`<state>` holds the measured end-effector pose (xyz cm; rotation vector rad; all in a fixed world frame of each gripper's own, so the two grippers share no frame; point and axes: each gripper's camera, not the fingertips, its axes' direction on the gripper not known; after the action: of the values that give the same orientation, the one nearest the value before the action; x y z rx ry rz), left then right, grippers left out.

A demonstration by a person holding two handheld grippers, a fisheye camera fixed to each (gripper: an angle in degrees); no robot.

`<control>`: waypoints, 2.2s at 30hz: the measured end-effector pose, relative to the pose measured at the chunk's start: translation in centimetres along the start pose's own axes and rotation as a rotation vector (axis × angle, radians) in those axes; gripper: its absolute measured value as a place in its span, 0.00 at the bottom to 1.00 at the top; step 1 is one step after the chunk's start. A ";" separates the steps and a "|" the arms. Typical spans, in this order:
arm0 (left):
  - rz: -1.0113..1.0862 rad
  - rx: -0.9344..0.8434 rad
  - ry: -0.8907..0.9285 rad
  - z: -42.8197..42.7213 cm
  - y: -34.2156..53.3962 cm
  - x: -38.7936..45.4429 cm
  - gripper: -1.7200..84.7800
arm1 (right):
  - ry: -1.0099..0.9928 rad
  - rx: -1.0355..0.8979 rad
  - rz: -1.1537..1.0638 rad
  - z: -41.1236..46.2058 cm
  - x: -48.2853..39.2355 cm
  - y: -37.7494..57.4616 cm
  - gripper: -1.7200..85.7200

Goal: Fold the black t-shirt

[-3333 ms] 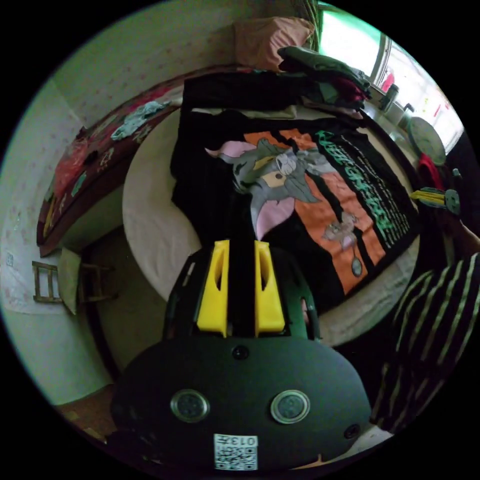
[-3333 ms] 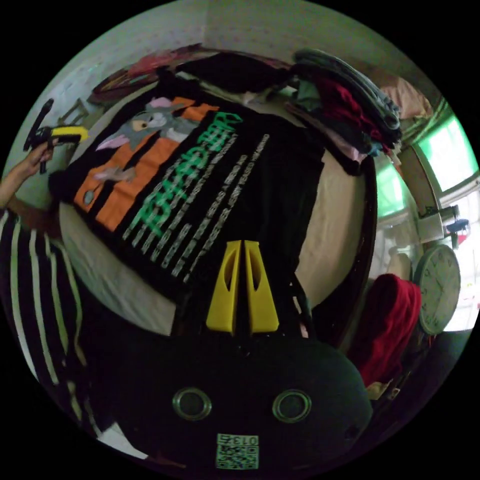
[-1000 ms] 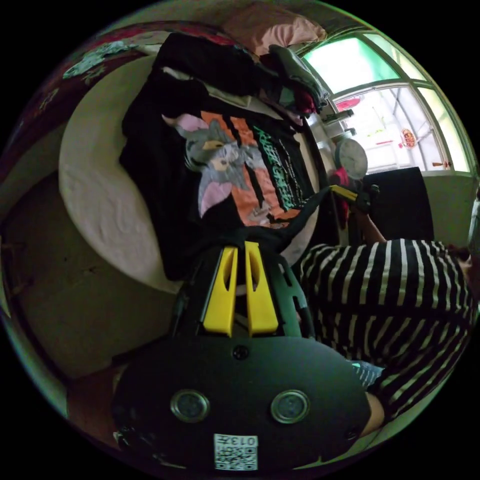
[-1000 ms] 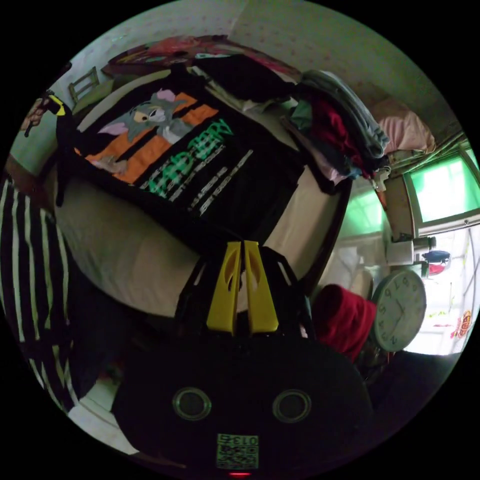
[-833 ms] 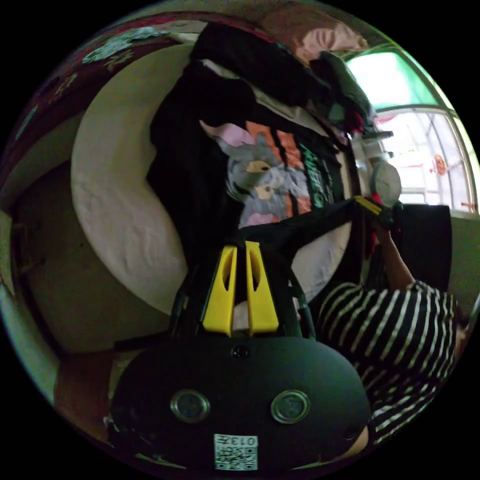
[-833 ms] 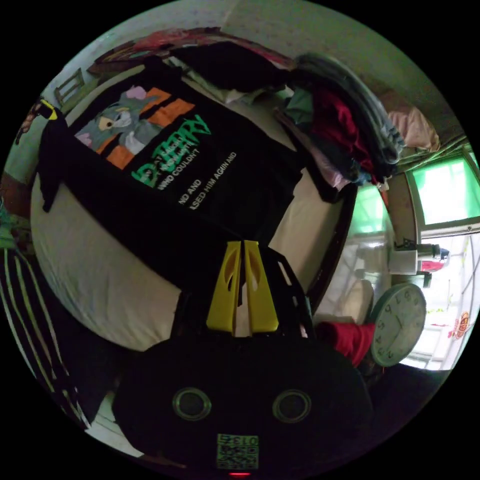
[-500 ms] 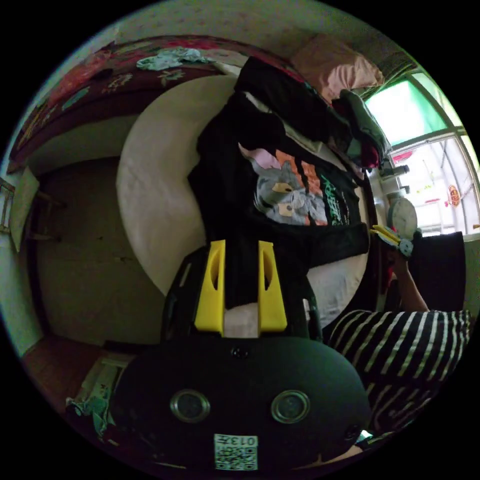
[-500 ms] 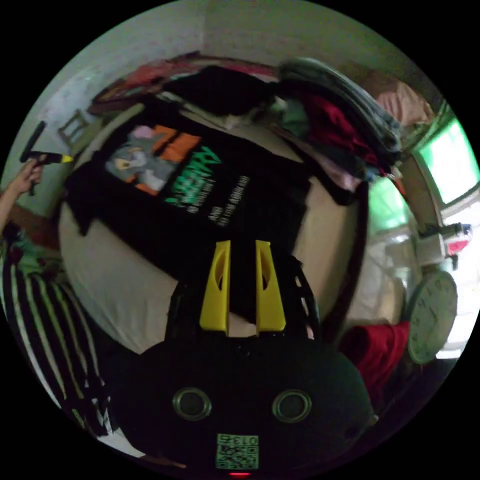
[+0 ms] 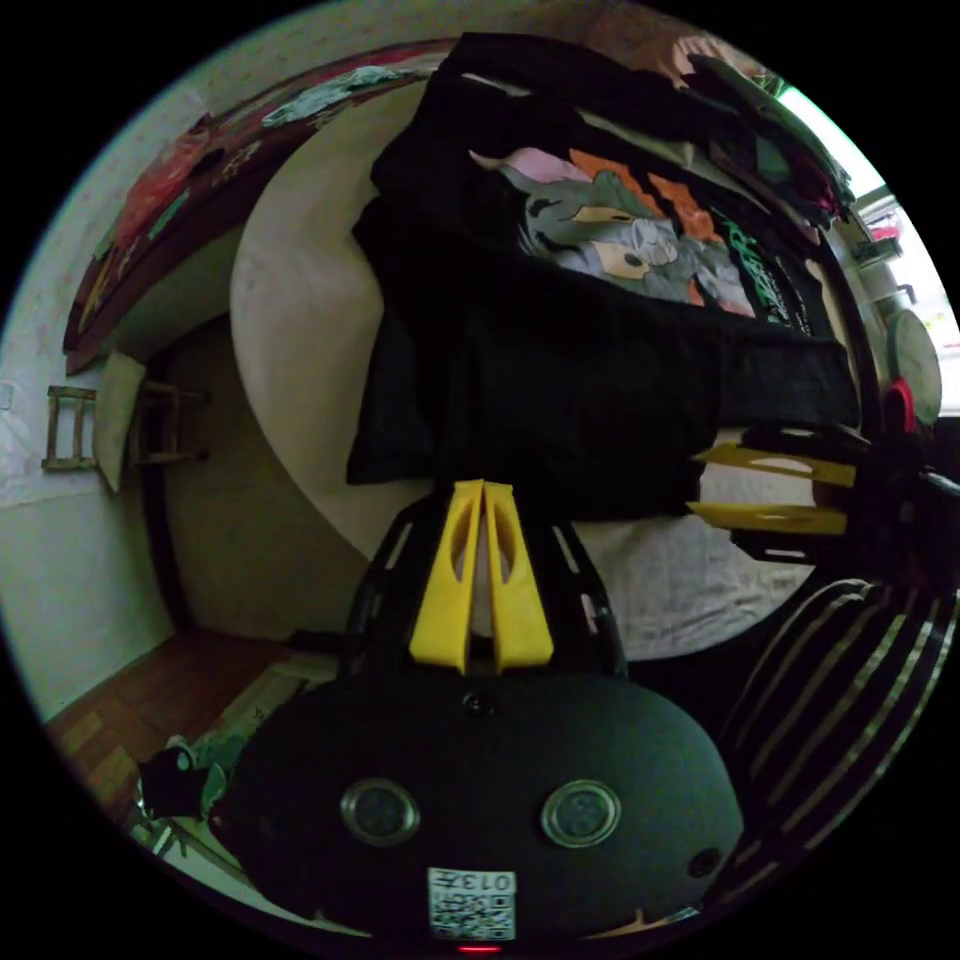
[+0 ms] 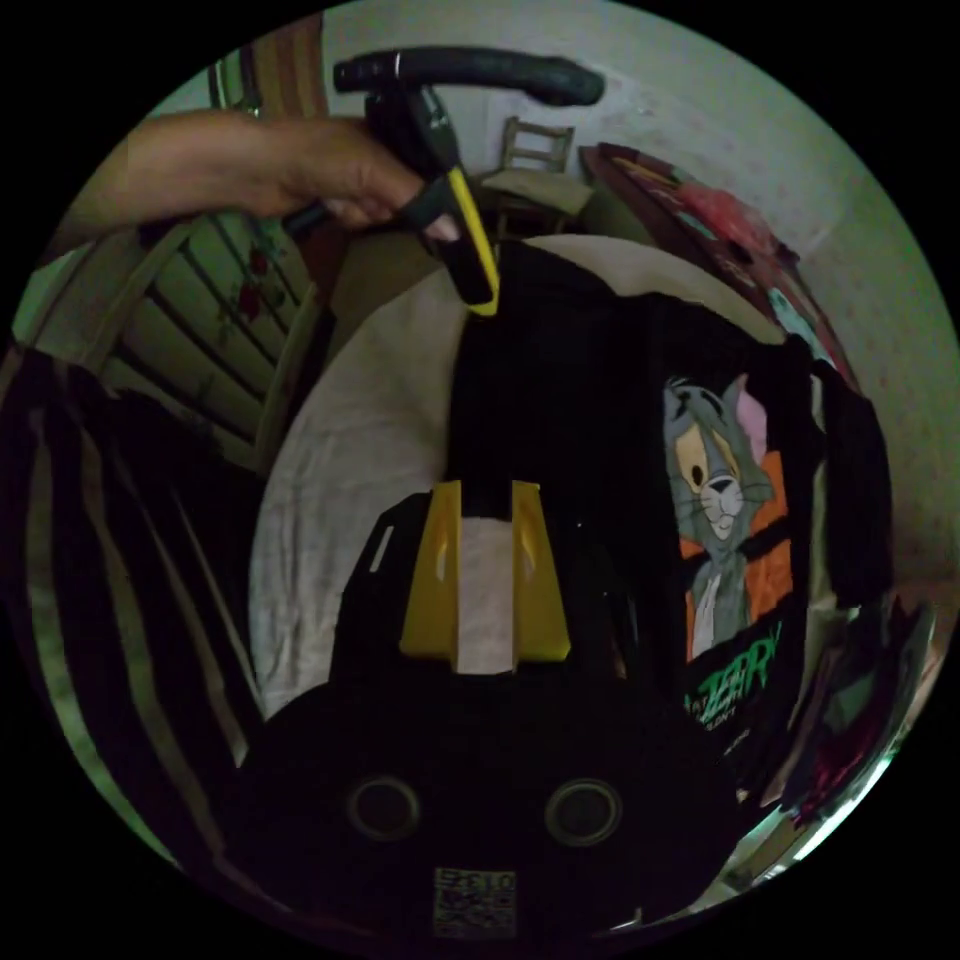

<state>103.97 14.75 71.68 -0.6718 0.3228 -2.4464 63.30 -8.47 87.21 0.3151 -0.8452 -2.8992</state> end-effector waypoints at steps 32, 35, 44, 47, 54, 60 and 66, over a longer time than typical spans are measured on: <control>-0.028 0.129 -0.065 -1.0 -0.7 2.4 0.17 | 0.180 0.074 1.471 -10.4 18.0 44.2 0.10; -0.018 0.067 -0.024 0.3 -0.7 2.8 0.14 | 0.113 0.016 1.599 -9.1 14.5 49.5 0.10; 0.127 0.015 -0.097 -1.2 -2.0 4.0 0.04 | -0.009 0.031 1.571 -5.6 13.7 52.5 0.11; 0.102 0.035 -0.062 -2.0 -2.0 3.3 0.03 | -0.032 0.063 1.556 -6.4 13.8 53.5 0.11; 0.140 0.016 -0.081 -2.2 -2.3 3.8 0.03 | -0.081 0.072 1.516 -6.0 14.4 55.2 0.12; 0.151 0.003 -0.078 -2.2 -2.9 3.8 0.03 | -0.100 0.017 1.499 -5.3 15.4 55.1 0.06; 0.199 -0.022 -0.017 -2.5 -3.2 3.1 0.03 | -0.196 0.036 1.399 -7.0 16.2 56.8 0.04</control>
<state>98.98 15.71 71.96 -0.6375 0.3912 -2.2499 51.56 -62.37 109.40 -0.4238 -0.6845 -1.5966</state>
